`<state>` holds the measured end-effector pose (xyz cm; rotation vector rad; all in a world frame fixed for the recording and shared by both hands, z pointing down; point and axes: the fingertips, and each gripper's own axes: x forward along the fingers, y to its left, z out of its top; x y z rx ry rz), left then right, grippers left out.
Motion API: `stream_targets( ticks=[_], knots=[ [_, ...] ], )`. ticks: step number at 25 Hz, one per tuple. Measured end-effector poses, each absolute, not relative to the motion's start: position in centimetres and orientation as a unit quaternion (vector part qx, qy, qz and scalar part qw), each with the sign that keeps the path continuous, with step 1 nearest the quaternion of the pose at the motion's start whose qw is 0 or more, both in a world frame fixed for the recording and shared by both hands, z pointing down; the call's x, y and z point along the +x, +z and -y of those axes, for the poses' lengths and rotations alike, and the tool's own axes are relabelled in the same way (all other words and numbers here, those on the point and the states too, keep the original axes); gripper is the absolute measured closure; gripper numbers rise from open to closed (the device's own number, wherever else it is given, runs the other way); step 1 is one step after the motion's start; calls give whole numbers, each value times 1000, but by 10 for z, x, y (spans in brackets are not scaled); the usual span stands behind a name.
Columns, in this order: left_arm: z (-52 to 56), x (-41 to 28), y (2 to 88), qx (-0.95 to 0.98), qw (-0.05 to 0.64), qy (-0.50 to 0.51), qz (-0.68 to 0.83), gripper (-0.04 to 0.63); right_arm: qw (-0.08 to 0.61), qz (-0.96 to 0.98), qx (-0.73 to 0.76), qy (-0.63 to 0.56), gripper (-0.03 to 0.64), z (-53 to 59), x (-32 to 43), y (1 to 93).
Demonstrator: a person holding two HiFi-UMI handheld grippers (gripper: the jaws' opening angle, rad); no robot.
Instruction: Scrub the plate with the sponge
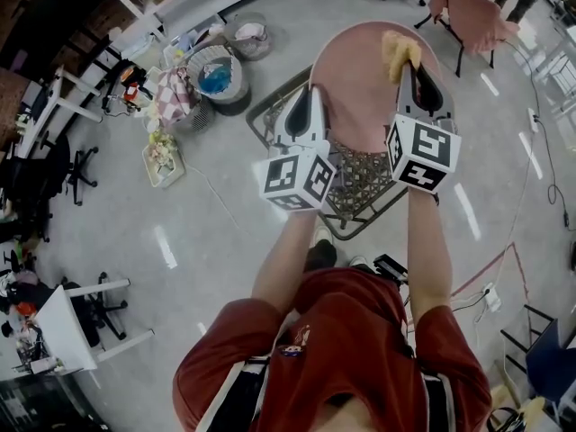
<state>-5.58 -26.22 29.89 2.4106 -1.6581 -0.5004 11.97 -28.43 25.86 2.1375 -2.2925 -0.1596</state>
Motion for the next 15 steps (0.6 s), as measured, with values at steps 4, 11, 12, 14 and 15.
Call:
stream_targets(
  ticks=[4, 11, 12, 14, 15],
  knots=[
    [264, -61, 296, 803, 84, -174, 563, 572, 4, 712, 701, -44, 572, 285, 142, 262],
    [262, -68, 292, 797, 82, -179, 571, 572, 5, 705, 708, -37, 572, 283, 151, 262],
    [261, -68, 292, 797, 82, -179, 572, 572, 4, 706, 707, -37, 572, 282, 150, 262],
    [262, -68, 293, 796, 81, -178, 572, 572, -3, 712, 701, -40, 572, 278, 143, 259],
    [263, -67, 293, 797, 82, -177, 571, 572, -7, 717, 696, -43, 572, 275, 137, 254]
  ],
)
